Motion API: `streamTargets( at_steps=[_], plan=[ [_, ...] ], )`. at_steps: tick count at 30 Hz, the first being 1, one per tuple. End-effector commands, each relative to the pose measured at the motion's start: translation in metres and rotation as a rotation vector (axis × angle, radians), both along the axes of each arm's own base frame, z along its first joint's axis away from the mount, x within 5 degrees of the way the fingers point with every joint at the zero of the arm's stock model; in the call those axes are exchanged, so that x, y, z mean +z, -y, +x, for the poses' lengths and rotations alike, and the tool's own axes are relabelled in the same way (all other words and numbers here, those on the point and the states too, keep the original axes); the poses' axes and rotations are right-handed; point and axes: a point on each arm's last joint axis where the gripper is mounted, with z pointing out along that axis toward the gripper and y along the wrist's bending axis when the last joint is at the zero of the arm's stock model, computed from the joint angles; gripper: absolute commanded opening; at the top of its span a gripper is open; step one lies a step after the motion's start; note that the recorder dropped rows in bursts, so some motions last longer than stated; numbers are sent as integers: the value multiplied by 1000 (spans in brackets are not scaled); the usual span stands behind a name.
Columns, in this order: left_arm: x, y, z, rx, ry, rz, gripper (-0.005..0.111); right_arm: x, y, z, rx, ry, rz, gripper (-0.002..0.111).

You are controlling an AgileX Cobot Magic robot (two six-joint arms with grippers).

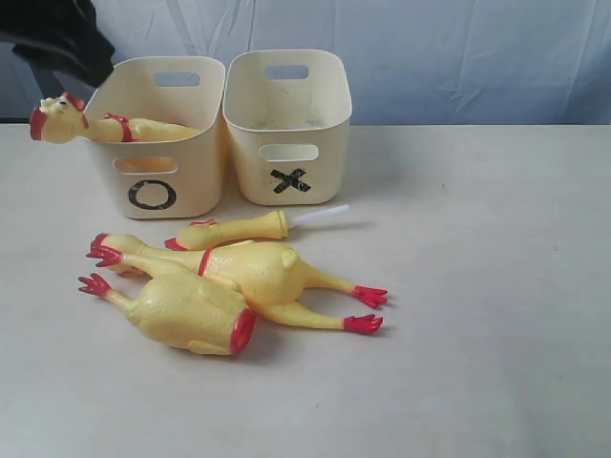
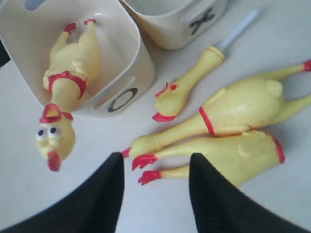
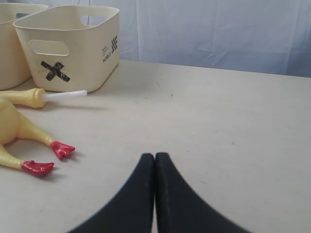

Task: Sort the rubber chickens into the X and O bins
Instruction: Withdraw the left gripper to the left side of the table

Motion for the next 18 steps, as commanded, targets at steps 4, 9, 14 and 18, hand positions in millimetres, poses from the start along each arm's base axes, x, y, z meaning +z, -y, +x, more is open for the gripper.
streamTargets(
  at_steps=[4, 9, 14, 18],
  plan=[
    [-29, 4, -38, -23, -59, 12, 41, 4, 0, 0, 2, 27, 0, 0],
    [-50, 2, -53, -3, 24, -70, 41, 4, 0, 0, 2, 27, 0, 0],
    [-72, -6, -71, 5, 33, -110, 41, 4, 0, 0, 2, 27, 0, 0],
    [-87, -12, -86, 6, 24, -146, 41, 4, 0, 0, 2, 27, 0, 0]
  ],
)
